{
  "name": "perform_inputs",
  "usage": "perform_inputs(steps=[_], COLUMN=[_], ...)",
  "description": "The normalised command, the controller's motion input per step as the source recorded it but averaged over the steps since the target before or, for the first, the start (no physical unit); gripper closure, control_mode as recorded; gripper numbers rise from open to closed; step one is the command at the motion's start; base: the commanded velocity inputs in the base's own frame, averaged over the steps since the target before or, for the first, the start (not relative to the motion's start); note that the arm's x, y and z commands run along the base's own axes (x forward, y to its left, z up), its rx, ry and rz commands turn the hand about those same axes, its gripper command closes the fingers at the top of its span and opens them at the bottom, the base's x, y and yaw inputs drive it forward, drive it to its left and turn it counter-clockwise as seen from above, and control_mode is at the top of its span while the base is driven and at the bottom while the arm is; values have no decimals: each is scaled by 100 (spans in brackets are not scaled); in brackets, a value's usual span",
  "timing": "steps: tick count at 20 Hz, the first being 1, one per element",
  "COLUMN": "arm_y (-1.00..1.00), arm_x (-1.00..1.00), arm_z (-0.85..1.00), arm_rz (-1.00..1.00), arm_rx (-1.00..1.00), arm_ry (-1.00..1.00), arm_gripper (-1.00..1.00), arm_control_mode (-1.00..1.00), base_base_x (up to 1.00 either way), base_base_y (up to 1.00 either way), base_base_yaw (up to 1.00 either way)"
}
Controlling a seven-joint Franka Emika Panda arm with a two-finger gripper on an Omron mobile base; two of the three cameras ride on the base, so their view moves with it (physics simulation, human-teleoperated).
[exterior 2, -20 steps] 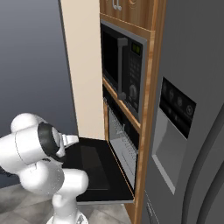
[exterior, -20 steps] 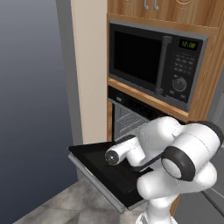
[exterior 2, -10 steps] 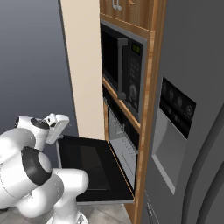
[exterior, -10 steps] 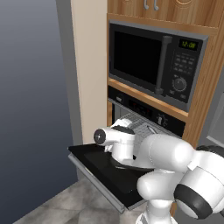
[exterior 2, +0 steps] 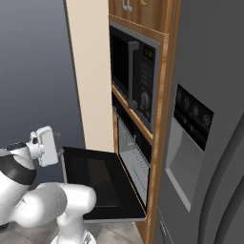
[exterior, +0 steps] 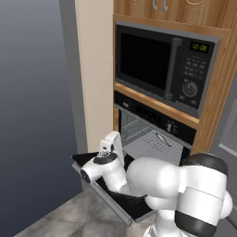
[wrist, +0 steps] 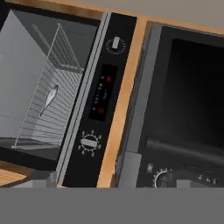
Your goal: Place the fish on the rack of the oven, and slide the rack back inside. Close the oven door.
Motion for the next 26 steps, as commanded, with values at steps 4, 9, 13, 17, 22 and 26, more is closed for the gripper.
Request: perform_inputs(steps=[4,9,13,17,22,26], arm_y=[53,87,95,61,8,0], arm_x=[-45,-71,-42,-4,-27,-2], arm_z=[-2,2,0,-21,-63,-79], arm_rz=[4,0,0,-3,-17,-16], arm_rx=[-66,-34,-21,-6,0,0], arm_ry=[6,8,11,13,2,20], arm_gripper=[-100,-100,-100,-100,-100,-100], arm_control_mode=[-100,-100,-100,-100,-100,-100], base_base_x=[0,0,0,0,0,0], base_base_y=[0,0,0,0,0,0], base_base_yaw=[0,0,0,0,0,0])
